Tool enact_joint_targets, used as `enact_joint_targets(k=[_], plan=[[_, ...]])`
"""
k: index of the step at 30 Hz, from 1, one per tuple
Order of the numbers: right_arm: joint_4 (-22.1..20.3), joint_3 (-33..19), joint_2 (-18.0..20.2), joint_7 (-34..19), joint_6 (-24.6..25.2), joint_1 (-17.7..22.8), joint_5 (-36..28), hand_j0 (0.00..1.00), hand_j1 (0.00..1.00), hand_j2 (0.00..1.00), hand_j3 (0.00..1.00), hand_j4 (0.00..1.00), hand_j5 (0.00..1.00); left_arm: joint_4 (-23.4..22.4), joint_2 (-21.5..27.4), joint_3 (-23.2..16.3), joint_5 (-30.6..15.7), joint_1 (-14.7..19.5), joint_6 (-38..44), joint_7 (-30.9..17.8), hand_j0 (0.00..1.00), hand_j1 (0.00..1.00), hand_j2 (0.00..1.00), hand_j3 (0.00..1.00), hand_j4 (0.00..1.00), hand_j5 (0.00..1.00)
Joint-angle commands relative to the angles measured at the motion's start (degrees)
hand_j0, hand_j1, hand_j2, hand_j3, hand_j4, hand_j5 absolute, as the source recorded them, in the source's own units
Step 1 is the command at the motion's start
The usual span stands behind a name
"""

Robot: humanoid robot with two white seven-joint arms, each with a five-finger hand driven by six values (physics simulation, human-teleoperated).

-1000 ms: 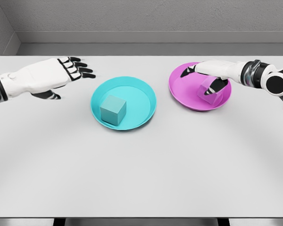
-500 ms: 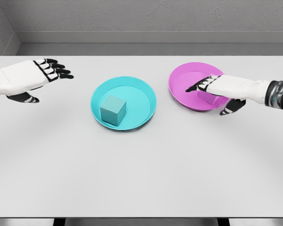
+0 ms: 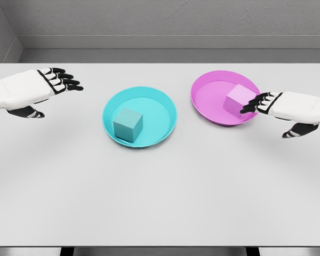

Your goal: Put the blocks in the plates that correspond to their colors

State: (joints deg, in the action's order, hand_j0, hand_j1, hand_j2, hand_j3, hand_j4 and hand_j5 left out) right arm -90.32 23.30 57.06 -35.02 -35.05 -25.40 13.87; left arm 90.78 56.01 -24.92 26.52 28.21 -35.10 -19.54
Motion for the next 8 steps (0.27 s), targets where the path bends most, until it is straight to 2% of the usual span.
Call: enact_joint_targets(k=[1,8], plan=[[-0.1,-0.1,0.2,0.0,0.1,0.0,-0.3,1.0,1.0,1.0,1.0,1.0,1.0,0.0,0.1,0.0,-0.3,0.0,0.1,0.0,1.0,1.0,1.0,1.0,1.0,1.0],[-0.1,-0.1,0.0,0.0,0.1,0.2,-0.3,1.0,1.0,1.0,1.0,1.0,1.0,0.1,0.1,0.0,-0.2,0.0,0.1,-0.1,1.0,1.0,1.0,1.0,1.0,1.0]])
